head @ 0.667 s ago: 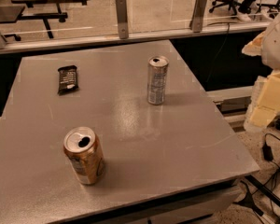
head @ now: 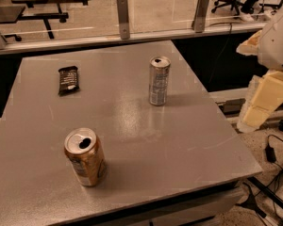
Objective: Move orange can near rxbar chocolate
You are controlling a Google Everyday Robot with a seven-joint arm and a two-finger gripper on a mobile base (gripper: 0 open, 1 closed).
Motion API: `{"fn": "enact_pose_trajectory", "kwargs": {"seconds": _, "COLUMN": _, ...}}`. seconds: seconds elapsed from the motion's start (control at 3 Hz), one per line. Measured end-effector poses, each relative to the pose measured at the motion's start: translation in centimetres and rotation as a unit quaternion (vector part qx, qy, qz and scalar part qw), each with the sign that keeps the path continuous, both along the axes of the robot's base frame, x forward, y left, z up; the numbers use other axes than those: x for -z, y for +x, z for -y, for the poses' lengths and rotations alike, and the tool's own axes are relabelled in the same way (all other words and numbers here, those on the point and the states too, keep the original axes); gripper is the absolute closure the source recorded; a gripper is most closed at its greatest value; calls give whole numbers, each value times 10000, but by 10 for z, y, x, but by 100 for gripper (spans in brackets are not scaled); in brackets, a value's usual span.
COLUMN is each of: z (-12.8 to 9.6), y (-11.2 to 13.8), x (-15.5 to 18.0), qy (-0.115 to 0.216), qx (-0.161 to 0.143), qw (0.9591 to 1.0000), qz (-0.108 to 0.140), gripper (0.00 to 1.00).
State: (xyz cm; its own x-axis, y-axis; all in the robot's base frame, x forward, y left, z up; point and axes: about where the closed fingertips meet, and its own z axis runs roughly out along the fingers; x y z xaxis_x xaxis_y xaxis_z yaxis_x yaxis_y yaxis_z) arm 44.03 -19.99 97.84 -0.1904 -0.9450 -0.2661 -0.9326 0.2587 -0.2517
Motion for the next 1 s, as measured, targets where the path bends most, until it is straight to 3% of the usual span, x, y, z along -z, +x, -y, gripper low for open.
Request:
{"fn": "enact_pose_trajectory", "kwargs": {"seconds": 0.33, "z": -55, "y": -5, "x": 9, "qy": 683, "qx": -481, "qw": 9965, "qz": -30, "gripper": 0}}
{"fn": "enact_pose_trajectory", "kwargs": {"seconds": 0.67, "z": -115, "y": -17, "x": 24, "qy": 1311, "qx": -1008, "qw": 9861, "qz": -183, "gripper": 0}}
{"fn": "enact_pose_trajectory", "kwargs": {"seconds": 1.0, "z": -164, "y": -26, "x": 39, "qy": 1626, "qx": -1445, "qw": 9757, "qz": -249, "gripper": 0}}
